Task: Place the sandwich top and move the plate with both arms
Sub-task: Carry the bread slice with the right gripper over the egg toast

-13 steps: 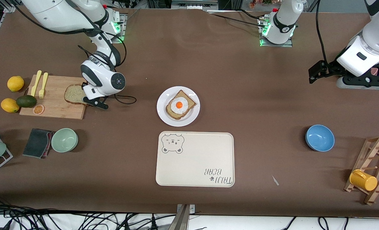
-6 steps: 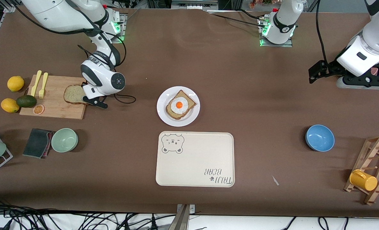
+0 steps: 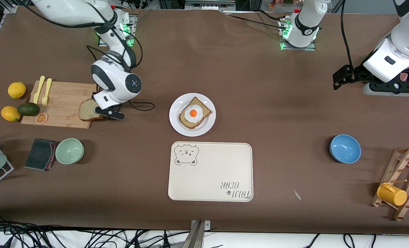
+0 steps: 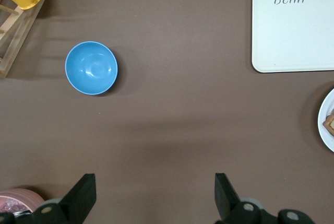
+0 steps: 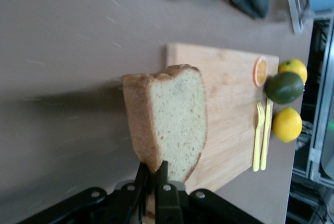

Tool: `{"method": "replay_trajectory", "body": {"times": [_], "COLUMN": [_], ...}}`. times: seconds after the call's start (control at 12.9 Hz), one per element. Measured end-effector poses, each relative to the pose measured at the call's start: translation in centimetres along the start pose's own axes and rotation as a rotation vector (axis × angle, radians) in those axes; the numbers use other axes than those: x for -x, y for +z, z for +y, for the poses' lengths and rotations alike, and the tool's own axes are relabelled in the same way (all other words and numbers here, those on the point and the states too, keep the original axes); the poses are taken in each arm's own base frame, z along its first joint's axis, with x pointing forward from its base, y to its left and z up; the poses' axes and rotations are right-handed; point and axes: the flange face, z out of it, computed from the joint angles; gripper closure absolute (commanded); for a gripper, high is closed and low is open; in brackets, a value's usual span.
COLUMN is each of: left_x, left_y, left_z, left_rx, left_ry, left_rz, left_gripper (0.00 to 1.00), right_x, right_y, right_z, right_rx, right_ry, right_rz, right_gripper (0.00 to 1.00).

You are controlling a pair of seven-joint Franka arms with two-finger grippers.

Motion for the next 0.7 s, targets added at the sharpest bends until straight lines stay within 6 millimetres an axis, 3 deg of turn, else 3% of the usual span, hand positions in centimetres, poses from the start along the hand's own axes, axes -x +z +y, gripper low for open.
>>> {"method": "replay_trajectory", "body": {"times": [0.23,0.39,0.54,0.7], "left_x": [0.0,0.0,0.0,0.0], "left_y": [0.0,0.0,0.0,0.0], "left_z": [0.0,0.0,0.1,0.1], "left_rx": [0.000,0.000,0.000,0.000], "left_ry": [0.000,0.001,0.001,0.002], "left_rz": [0.000,0.000,0.000,0.000], "left_gripper": [0.00,0.00,0.00,0.00], "right_x": [0.1,1.4,3.8,6.0], "right_y": [-13.0,-21.5,-27.7,-30.9], "right_z": [-1.4,-2.7,-6.0,-11.8], "right_rx": [-0.122,-0.184,-0.204,-0.144], "right_ry": [-0.062,-0.121,-0.194,-0.283], "right_rz": [0.077,0.126,0.192,0.338], "right_gripper": [1.00,1.00,1.00,1.00]}}
